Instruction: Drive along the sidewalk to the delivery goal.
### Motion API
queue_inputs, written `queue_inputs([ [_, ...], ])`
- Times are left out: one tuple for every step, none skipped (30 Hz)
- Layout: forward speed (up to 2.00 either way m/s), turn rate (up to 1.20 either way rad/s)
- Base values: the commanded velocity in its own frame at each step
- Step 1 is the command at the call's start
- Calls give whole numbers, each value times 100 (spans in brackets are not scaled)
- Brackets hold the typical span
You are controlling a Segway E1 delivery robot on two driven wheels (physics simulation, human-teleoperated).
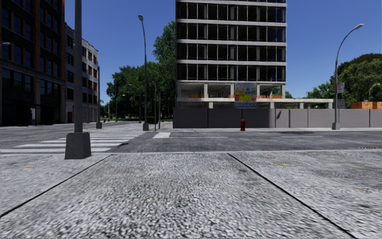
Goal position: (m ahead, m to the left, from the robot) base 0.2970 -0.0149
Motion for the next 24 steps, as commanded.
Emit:
queue_inputs([
  [0,0],
  [0,0],
  [0,0],
  [0,0],
  [0,0],
  [0,0],
  [0,0],
  [0,0],
  [0,0],
  [0,0],
  [0,0],
  [0,0],
  [0,0],
  [0,0],
  [0,0],
  [0,0],
  [0,0],
  [0,0],
  [0,0],
  [0,0],
  [0,0],
  [0,0],
  [0,0],
  [0,0],
])
